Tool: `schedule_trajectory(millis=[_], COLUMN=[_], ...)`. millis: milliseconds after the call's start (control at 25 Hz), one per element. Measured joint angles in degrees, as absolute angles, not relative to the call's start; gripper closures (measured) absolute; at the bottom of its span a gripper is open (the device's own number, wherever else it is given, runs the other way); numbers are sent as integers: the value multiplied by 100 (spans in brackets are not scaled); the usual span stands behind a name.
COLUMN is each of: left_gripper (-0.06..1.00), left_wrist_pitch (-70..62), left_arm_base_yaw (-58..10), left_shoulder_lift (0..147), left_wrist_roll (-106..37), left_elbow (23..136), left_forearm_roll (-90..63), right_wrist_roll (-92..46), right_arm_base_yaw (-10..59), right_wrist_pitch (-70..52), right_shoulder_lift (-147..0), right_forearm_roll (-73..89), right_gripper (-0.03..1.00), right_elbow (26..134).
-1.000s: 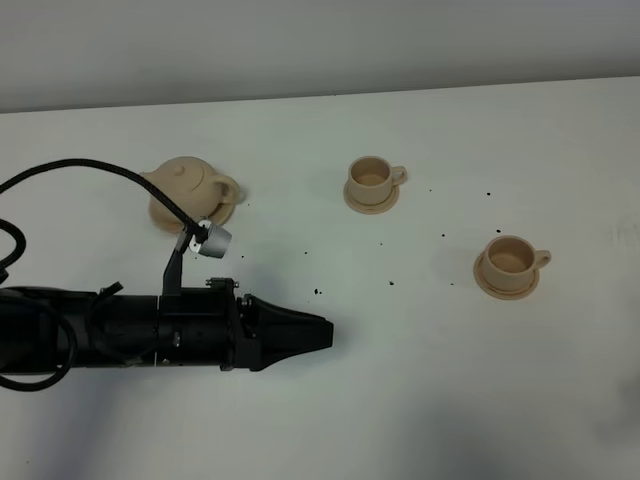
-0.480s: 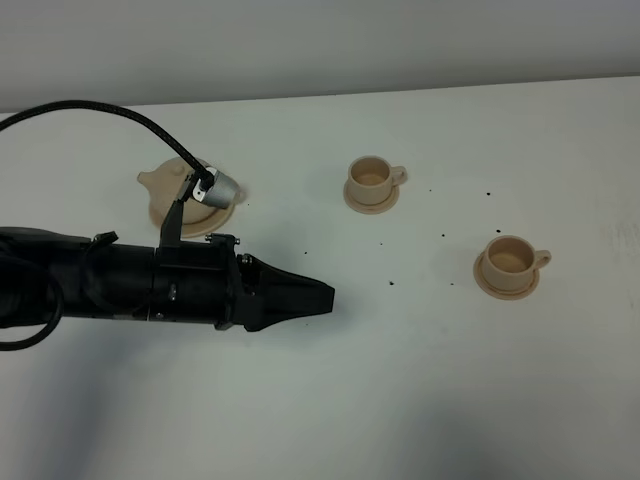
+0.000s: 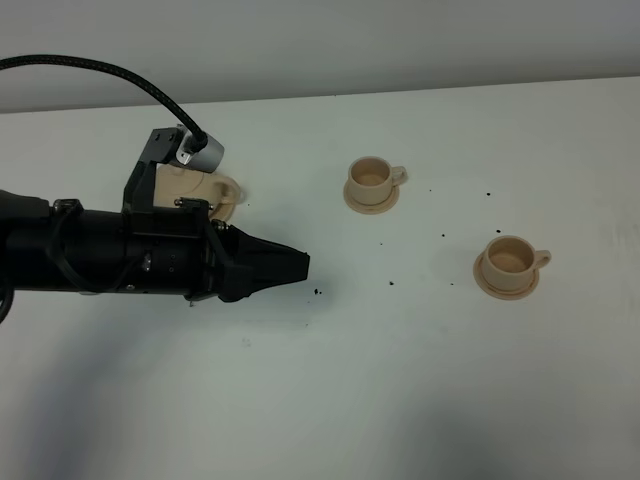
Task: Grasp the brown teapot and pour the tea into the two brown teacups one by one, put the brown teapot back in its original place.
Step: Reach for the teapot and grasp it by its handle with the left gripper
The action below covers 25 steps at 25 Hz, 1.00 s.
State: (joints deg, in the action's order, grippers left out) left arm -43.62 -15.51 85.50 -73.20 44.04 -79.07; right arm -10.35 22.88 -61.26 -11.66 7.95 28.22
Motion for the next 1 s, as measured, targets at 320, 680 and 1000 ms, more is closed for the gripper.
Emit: schedule_trajectory(millis=[320,680,1000], left_gripper=[69,69,69], left_wrist_pitch=[-4038,-3712,-3613], left_arm_base_yaw=[-1551,-1551,-1551], left_shoulder_lift=[8368,8357,8357], left_wrist_roll=[-6327,-5158,-4655], left_elbow=[4508,4883,5311], left_forearm_roll=[-6907,-5757,-5224], right_wrist_roll=[-1049,-1049,-1044], right_arm_base_yaw=[2273,950,36], right_wrist_pitch=[-6126,-6126,-6126], right_shoulder_lift=[-1161,-1153,-1125], right_forearm_roll=[814,821,833], right_gripper=[72,72,72], right_elbow=[2820,2820,2820])
